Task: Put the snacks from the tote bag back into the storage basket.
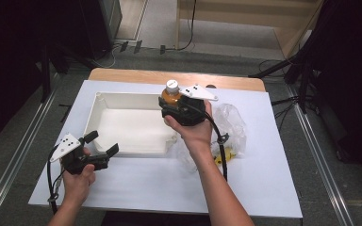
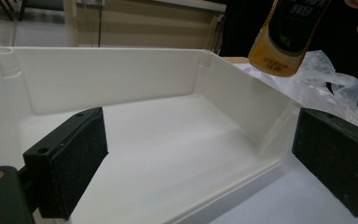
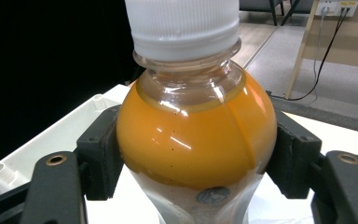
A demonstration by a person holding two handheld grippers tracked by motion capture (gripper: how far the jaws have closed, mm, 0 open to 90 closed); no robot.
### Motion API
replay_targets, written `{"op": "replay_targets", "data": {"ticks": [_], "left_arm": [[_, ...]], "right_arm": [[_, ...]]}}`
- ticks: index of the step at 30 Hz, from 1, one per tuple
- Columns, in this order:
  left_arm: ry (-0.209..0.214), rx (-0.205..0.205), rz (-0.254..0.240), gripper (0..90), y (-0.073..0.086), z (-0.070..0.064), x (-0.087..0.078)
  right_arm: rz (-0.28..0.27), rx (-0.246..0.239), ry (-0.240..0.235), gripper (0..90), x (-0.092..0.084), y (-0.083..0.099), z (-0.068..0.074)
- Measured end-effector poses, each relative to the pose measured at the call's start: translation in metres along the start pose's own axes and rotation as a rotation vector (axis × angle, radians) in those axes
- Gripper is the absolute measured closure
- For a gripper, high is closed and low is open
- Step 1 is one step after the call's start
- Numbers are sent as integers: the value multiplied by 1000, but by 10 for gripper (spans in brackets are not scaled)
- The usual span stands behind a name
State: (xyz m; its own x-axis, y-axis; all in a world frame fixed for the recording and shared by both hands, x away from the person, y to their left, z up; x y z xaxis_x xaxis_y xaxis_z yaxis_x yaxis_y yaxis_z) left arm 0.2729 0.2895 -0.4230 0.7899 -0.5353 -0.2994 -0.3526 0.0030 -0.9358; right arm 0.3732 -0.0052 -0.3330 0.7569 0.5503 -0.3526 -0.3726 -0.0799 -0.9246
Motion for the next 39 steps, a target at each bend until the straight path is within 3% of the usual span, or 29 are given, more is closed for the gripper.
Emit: {"op": "replay_targets", "data": {"ticks": [39], "left_arm": [[-5,-1,-1,32,0,2,0]], "right_arm": [[41,-8,-23,308,21,13,9]]}}
Point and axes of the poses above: each handheld gripper's, and its own axes: x roughly forward along the jaws, y roughly out of its underside, z roughly to its left, the point moved 2 cm from there along x, roughly forward along the jaws, and after that the axes turned 2 degrees about z, right-handed, at the moved point
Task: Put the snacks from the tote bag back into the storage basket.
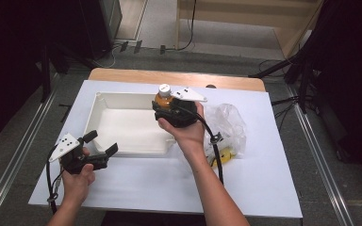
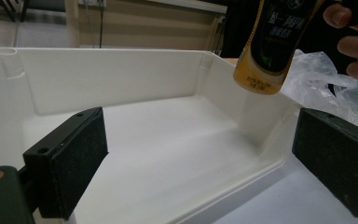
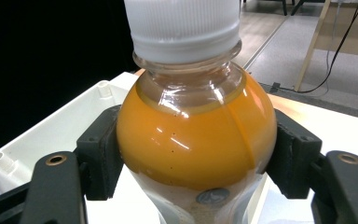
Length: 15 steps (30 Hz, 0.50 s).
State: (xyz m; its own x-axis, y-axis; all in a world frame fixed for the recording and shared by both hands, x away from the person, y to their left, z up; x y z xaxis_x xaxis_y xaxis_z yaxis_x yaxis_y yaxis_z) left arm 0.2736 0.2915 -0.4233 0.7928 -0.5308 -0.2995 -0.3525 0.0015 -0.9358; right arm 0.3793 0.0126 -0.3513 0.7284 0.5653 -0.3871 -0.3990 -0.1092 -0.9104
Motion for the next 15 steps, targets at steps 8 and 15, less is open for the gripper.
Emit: {"op": "replay_targets", "data": {"ticks": [8,15], "left_arm": [[-1,-2,-1,32,0,0,0],[0,-2,-2,32,0,0,0]], "right_arm": [[4,3,-2,308,3,3,-1],[9,-2,-6,308,6,8,-2]]}}
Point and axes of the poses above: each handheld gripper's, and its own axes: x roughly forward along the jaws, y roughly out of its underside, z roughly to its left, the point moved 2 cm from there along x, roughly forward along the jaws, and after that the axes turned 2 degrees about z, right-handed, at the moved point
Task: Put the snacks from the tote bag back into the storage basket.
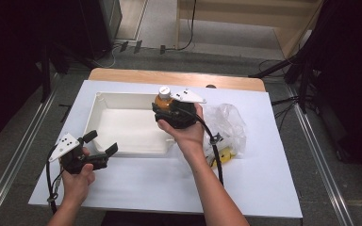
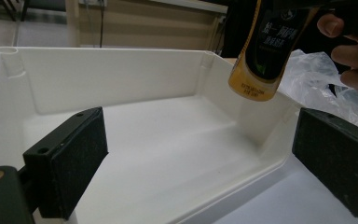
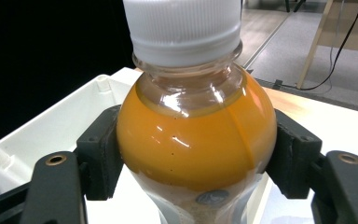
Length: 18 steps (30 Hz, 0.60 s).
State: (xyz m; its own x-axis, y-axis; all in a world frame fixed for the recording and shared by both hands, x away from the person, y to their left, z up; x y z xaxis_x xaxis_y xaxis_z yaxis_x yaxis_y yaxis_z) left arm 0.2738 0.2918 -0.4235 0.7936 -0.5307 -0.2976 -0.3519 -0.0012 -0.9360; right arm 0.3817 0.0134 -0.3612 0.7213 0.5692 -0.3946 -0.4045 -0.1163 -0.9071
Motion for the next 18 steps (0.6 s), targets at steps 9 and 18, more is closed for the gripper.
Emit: {"op": "replay_targets", "data": {"ticks": [9,18], "left_arm": [[3,-13,-7,32,-1,2,-2],[4,-10,-4,32,-1,2,0]], "right_arm": [[12,-2,0,308,6,8,0],[15,-13,0,308,9,15,-1]]}}
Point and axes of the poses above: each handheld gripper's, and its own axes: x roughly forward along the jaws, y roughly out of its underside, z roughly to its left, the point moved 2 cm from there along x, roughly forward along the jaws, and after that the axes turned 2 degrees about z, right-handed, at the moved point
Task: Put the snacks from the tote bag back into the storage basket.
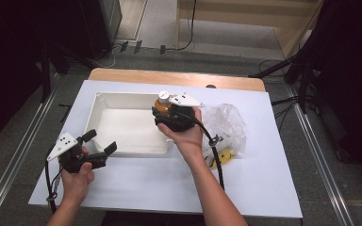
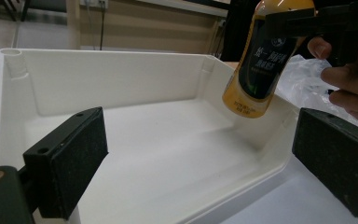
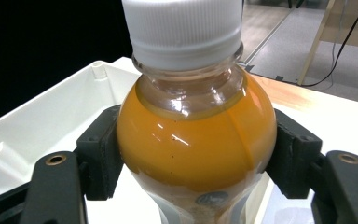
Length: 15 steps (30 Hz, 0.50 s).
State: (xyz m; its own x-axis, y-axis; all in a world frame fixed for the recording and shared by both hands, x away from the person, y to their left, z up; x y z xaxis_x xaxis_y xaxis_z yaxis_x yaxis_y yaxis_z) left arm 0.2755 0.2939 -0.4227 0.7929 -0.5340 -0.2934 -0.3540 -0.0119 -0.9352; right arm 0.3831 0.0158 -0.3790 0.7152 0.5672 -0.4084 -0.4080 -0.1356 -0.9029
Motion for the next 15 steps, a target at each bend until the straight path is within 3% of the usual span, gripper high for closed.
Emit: {"op": "replay_targets", "data": {"ticks": [15], "left_arm": [[0,0,1,32,0,0,0]], "right_arm": [[28,-5,2,308,6,16,-1]]}}
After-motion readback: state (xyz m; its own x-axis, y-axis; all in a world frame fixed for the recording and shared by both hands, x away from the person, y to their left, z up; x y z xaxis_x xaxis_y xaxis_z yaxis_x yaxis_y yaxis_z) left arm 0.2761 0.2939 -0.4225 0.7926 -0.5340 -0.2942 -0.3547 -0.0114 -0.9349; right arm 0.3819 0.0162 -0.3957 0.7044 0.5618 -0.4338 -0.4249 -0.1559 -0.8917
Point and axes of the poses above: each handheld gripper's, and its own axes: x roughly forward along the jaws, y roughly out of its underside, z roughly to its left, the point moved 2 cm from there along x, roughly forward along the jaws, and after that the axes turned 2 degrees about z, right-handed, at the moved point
